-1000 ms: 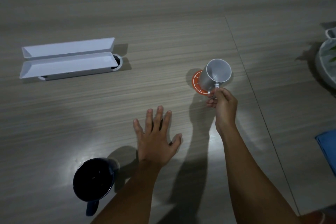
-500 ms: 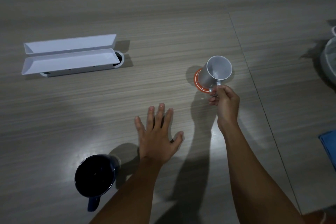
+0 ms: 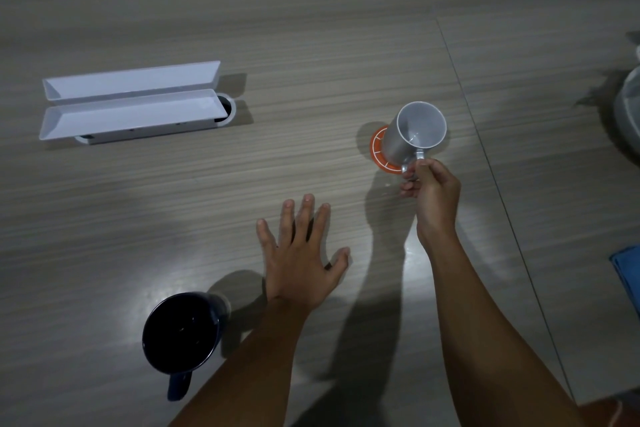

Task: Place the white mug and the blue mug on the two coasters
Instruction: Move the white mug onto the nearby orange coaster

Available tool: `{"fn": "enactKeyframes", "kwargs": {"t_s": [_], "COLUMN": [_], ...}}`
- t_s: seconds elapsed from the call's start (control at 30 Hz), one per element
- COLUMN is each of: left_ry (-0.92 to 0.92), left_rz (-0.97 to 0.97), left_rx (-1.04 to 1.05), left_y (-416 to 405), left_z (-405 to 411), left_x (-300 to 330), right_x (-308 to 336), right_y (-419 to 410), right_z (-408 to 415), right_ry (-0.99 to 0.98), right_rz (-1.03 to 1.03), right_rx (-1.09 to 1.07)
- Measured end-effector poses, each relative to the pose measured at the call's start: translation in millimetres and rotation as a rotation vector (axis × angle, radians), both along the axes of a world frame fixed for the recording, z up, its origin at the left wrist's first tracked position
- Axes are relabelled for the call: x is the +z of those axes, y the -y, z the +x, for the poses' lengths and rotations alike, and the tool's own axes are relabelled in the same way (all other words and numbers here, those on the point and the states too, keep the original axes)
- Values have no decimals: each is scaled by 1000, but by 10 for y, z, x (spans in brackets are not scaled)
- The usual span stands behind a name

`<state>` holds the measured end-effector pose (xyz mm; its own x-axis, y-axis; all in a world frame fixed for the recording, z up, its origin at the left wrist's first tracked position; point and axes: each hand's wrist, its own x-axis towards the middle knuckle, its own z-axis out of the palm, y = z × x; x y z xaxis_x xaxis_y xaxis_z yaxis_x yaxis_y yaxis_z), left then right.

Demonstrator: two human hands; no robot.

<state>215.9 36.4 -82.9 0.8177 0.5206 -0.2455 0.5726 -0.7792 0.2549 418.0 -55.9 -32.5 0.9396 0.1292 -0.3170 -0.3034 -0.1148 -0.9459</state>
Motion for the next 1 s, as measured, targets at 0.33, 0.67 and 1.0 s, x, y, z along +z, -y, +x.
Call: {"fn": "enactKeyframes", "kwargs": {"t_s": [0.33,0.67,1.0], "left_ry": [-10,-4,47], "left_rz": [20,2,-21], "left_rx": [-9,-37,-123], "left_y": [6,-14,263], "left_z": [1,-66,-1375], "left_x": [-29,14,35], "right_x": [22,84,-54], "right_y": [20,360,640], "right_z": [-13,-568,-1818], "right_ry": [7,28,206], "right_rz": [-47,-177,-469], "right_rx": [14,-21,425]}}
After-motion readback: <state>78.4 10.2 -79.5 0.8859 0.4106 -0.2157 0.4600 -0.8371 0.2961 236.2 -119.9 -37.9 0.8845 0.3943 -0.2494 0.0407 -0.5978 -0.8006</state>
